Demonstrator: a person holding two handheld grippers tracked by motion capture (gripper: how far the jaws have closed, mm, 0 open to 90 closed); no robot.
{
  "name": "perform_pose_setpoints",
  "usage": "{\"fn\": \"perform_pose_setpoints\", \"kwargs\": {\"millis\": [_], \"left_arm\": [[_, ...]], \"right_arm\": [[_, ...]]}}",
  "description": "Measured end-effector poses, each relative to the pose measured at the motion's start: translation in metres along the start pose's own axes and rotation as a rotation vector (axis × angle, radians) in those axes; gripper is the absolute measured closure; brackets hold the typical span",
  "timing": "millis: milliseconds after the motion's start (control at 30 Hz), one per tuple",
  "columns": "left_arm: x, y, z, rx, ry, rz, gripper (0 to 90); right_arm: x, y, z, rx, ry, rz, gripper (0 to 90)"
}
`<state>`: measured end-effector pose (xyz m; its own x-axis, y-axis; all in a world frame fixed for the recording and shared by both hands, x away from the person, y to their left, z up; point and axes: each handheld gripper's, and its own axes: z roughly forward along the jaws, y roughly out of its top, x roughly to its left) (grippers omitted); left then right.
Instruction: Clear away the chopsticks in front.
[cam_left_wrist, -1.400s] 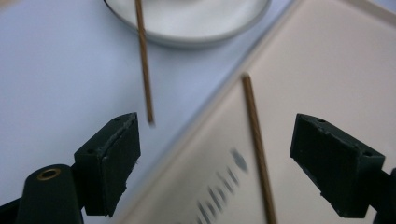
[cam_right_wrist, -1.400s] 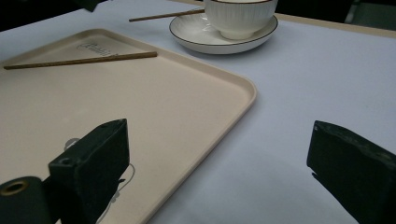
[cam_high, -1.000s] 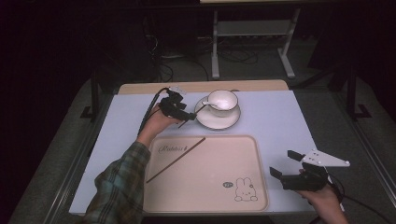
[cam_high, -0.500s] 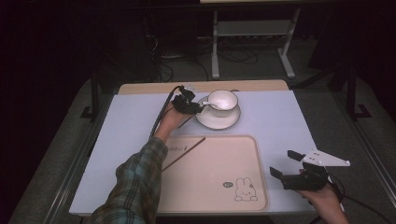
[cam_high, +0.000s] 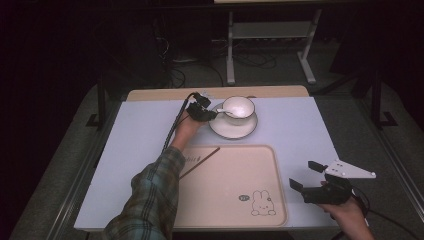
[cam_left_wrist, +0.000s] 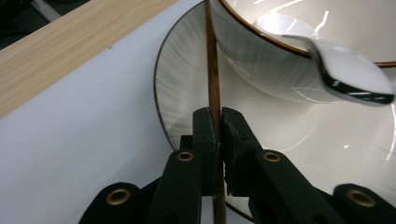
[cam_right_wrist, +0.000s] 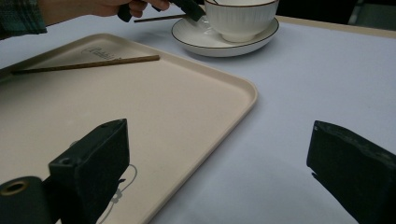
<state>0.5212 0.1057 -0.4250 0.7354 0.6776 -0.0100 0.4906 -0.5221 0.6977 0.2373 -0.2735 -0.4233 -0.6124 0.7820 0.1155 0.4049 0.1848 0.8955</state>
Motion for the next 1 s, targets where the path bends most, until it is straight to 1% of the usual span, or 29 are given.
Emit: {"fn": "perform_pose_setpoints", "kwargs": {"millis": [167,200,267,400,500,567,667,733,767,800,867,1000], "left_arm": [[0.001,0.003,-0.010,-0.014,-0.004,-0.013,84.6],[0.002,0.003,-0.013,-0.014,-0.011,-0.034,84.6],[0.005,0.003,-0.020,-0.013,-0.009,-0.060,84.6],[0.010,-0.002,-0.035,0.006,0.009,-0.078,84.6],[0.014,-0.009,-0.048,0.014,0.014,-0.097,84.6],[0.017,-0.018,-0.060,0.016,0.025,-0.105,84.6],[0.018,-0.029,-0.074,0.008,0.020,-0.132,84.7],[0.018,-0.036,-0.082,0.013,0.023,-0.128,84.7],[0.018,-0.040,-0.087,0.015,0.023,-0.126,84.7],[0.017,-0.047,-0.094,0.010,0.020,-0.134,84.7],[0.015,-0.054,-0.103,0.007,0.015,-0.139,84.7],[0.006,-0.069,-0.120,0.000,0.005,-0.147,84.7]], "right_arm": [[0.000,0.000,0.000,0.000,0.001,0.000,5.1],[0.000,0.000,0.000,0.000,0.001,-0.001,5.1],[0.000,0.000,0.000,-0.002,0.000,-0.002,5.1],[0.001,0.000,0.000,-0.003,0.000,-0.005,5.1],[0.001,0.000,0.000,-0.002,0.000,-0.006,5.1],[0.001,0.000,0.000,-0.001,-0.001,-0.006,5.1],[0.002,0.000,0.000,0.001,-0.001,-0.006,5.1],[0.002,0.000,0.000,0.001,-0.001,-0.005,5.1],[0.002,0.000,0.000,0.001,-0.001,-0.006,5.1],[0.002,0.000,0.000,0.002,-0.001,-0.006,5.1],[0.003,0.000,0.001,0.002,-0.001,-0.007,5.1],[0.003,0.000,0.001,0.005,0.000,-0.010,5.1]]}}
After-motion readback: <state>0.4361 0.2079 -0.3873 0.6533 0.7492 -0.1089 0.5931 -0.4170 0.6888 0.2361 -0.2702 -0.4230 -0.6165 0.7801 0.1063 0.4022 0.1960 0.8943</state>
